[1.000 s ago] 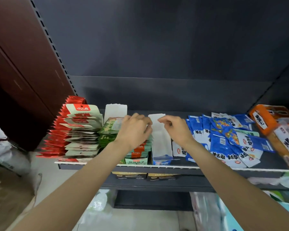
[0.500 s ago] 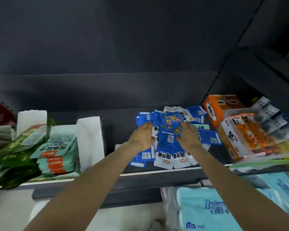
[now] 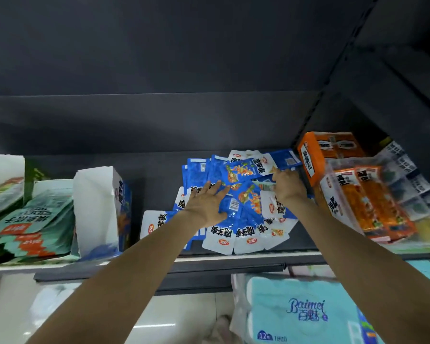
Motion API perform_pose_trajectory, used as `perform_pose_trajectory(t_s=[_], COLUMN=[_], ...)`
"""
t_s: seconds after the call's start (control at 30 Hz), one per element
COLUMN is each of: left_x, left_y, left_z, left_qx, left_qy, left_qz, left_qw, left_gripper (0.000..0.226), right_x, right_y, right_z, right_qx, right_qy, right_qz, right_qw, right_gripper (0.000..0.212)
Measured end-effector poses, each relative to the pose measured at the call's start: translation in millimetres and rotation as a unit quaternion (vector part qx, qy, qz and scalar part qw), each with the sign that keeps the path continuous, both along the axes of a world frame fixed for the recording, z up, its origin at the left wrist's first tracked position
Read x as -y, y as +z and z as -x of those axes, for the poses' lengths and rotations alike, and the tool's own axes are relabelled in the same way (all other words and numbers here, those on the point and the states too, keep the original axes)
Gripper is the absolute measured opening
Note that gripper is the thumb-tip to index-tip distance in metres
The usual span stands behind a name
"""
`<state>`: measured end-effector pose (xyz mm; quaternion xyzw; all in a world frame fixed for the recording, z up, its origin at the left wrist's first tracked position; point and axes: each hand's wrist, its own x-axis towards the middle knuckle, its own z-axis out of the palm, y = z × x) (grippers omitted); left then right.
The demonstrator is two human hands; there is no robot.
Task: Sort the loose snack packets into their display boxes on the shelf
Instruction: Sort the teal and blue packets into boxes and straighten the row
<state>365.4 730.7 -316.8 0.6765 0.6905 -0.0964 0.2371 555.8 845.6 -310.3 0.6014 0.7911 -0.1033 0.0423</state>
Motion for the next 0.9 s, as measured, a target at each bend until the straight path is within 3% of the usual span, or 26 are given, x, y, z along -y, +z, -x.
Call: perform_pose_trajectory(t_s=[0.1, 0.17, 0.3, 0.37, 0.53, 0.7, 0.87, 0.9], left_x=[-1, -2, -2, 2, 25, 74, 124, 132], left_y=[2, 7, 36, 56, 95, 128, 140, 141], left_z=[1, 1, -3, 2, 51, 118, 187, 199], left_qx=[0.035, 0.108, 0.296, 0.34, 0.293, 0.273, 0.257, 0.243], left_qy=[0.027, 0.079, 0.19, 0.214, 0.222, 0.257, 0.311, 0.322], left_qz=[-0.004, -0.034, -0.158, -0.214, -0.351, -0.396, -0.401, -0.397], left_qw=[0.999, 0.99, 0.923, 0.89, 0.861, 0.838, 0.822, 0.824], left_gripper=[0.071, 0.062, 0.048, 0.042, 0.004, 0.008, 0.004, 0.012], right_x=[0, 5, 20, 28, 56, 95, 143, 153], right_y=[12, 26, 65, 80, 101, 114, 134, 138], right_z=[2, 5, 22, 32, 65, 111, 172, 185], right_qx=[-0.018, -0.049, -0.115, -0.17, -0.361, -0.409, -0.502, -0.516], right_qy=[0.017, 0.05, 0.148, 0.156, 0.155, 0.103, 0.049, 0.052], right_qz=[-0.035, -0.082, -0.14, -0.148, -0.047, 0.088, 0.181, 0.188], right_qw=[0.999, 0.994, 0.972, 0.962, 0.918, 0.902, 0.845, 0.834], right_gripper=[0.017, 0.015, 0.01, 0.006, 0.009, 0.026, 0.021, 0.027])
